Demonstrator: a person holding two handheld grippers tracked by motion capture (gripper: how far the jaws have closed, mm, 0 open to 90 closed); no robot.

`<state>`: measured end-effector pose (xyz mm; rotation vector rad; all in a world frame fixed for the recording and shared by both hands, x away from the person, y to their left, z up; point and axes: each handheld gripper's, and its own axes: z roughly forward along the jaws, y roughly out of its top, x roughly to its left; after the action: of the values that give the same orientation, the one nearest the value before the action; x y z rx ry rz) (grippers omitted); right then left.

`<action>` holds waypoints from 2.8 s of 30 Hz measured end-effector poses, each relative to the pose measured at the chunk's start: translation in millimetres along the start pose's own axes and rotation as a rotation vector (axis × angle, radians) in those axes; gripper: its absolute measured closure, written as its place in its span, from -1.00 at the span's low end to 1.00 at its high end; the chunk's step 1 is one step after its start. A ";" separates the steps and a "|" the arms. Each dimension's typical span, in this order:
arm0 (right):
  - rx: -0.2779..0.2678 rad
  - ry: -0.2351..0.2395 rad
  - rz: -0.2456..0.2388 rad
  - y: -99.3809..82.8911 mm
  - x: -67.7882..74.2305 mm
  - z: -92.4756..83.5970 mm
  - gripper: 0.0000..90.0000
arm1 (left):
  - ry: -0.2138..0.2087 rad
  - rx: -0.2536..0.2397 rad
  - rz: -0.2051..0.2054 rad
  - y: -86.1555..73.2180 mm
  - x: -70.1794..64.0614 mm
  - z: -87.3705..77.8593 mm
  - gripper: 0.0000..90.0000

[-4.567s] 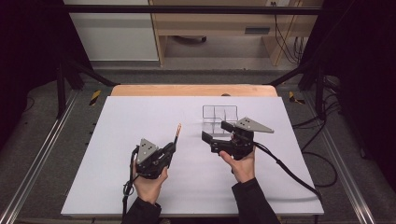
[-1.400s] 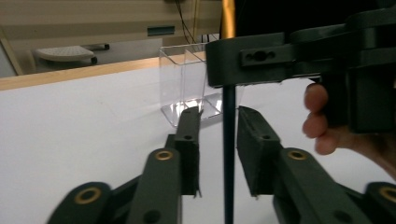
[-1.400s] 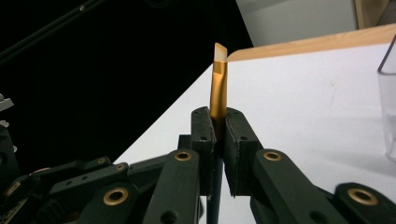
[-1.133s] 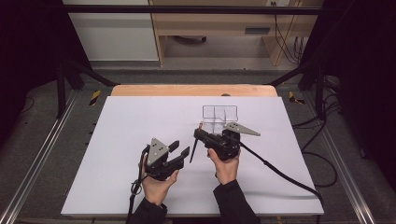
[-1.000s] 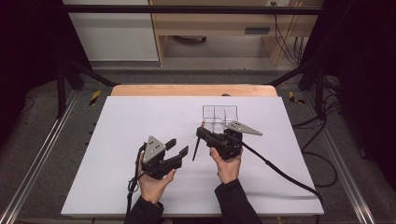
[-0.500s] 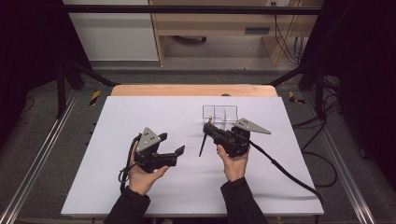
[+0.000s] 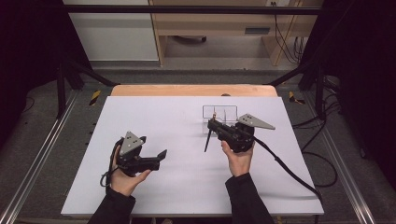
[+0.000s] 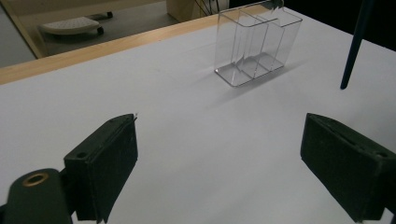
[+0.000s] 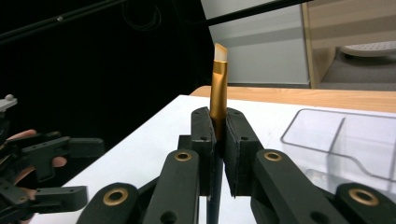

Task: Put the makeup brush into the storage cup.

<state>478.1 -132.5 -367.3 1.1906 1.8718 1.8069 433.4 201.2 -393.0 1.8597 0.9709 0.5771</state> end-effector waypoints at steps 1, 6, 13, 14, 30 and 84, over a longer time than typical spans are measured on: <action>0.001 -0.006 -0.003 1.8 -1.1 -1.0 0.86 | 0.002 -0.002 -0.004 -2.3 1.5 -1.4 -0.77; 0.000 -0.028 -0.030 10.9 -9.1 -4.0 0.86 | -0.005 -0.012 -0.030 -13.0 10.5 -3.5 -0.77; 0.015 -0.053 -0.052 18.4 -16.9 -1.8 0.86 | 0.011 0.006 -0.031 -19.5 17.3 -4.3 -0.78; 0.022 -0.055 -0.059 20.7 -19.2 -0.1 0.86 | 0.011 0.005 -0.035 -20.2 18.3 -4.5 -0.78; 0.026 -0.095 -0.106 49.2 -23.7 10.5 0.86 | 0.037 0.006 -0.043 -26.9 28.0 -11.7 -0.78; -0.009 -0.202 -0.109 72.7 -51.0 62.7 0.86 | 0.016 0.009 -0.042 -29.0 31.5 -17.2 -0.77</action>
<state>579.5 -134.0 -328.3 1.1947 1.7768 1.5737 428.1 243.2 -411.3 1.8414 1.0220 0.5639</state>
